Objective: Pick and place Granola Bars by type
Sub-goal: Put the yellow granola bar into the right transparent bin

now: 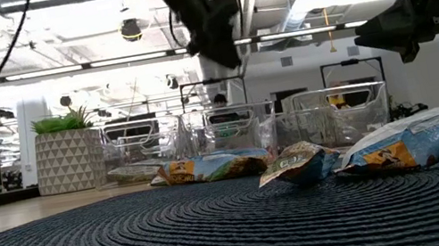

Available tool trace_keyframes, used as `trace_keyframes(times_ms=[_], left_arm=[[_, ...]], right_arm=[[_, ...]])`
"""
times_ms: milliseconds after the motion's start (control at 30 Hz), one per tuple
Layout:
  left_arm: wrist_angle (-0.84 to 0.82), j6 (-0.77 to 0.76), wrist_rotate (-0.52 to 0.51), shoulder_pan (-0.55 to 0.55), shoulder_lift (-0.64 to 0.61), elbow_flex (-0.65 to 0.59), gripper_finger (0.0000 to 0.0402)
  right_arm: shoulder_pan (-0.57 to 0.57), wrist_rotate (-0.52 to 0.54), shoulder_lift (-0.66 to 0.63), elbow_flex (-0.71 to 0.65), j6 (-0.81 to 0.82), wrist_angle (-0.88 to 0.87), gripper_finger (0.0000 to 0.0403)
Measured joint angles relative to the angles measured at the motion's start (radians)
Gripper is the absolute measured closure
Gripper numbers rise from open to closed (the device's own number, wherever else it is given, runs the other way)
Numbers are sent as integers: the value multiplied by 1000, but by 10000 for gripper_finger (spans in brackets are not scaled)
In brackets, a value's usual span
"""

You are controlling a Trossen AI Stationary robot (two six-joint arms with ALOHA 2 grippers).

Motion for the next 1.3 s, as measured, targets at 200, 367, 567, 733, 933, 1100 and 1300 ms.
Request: trace_keyframes(times_ms=[200,367,567,733,933,1100,1300], left_arm=[[91,-113,10,-119,-33,0,246],[214,-151,62,-203,-34,0,246],[242,-94,53,-259,-34,0,246],[284,-80,57,-268,-38,-42,246],[558,-151,122,-287,-70,-307,246],[624,-177,161,-298,-156,-491,246],[534,-147,159,-296,-257,-664,246]], right_arm=[[0,0,0,0,0,0,280],[0,0,0,0,0,0,280],[0,0,0,0,0,0,280],[0,0,0,0,0,0,280],[0,0,0,0,0,0,280],[0,0,0,0,0,0,280],[0,0,0,0,0,0,280]])
